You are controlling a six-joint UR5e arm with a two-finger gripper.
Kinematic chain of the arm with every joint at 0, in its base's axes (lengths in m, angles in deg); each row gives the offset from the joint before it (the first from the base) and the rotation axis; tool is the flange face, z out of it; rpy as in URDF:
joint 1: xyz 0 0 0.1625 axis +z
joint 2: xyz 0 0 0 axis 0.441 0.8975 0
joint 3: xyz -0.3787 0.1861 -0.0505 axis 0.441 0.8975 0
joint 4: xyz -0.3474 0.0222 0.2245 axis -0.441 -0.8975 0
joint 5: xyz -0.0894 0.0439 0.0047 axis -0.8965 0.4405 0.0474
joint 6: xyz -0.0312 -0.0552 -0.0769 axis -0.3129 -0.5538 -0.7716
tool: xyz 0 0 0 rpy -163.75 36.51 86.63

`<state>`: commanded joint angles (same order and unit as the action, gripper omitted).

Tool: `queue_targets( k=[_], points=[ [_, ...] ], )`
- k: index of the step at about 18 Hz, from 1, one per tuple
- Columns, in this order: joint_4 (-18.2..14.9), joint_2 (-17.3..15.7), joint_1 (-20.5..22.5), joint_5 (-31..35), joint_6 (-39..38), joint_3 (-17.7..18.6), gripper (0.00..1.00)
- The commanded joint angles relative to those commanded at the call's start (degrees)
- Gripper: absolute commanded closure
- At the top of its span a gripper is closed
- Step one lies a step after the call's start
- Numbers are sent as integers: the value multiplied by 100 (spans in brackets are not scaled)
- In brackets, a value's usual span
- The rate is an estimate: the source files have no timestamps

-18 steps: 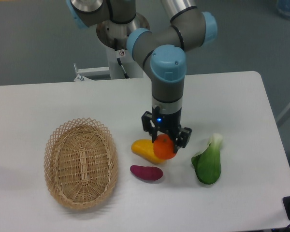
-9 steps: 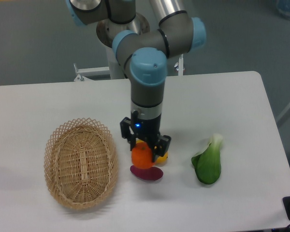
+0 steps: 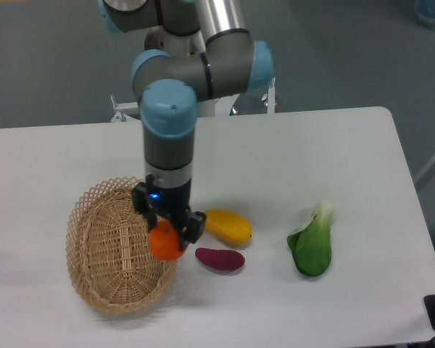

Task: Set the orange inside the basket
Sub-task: 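Carry the held orange over the mango toward the wicker basket, then lower the orange into the basket and open the gripper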

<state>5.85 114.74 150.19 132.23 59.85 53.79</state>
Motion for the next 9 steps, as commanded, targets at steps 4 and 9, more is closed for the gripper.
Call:
queue_targets(
  k=[4, 9],
  points=[
    [-53, 97, -299, 18, 0, 79, 51],
    [-79, 334, -589, 44, 0, 298, 47]
  ],
)
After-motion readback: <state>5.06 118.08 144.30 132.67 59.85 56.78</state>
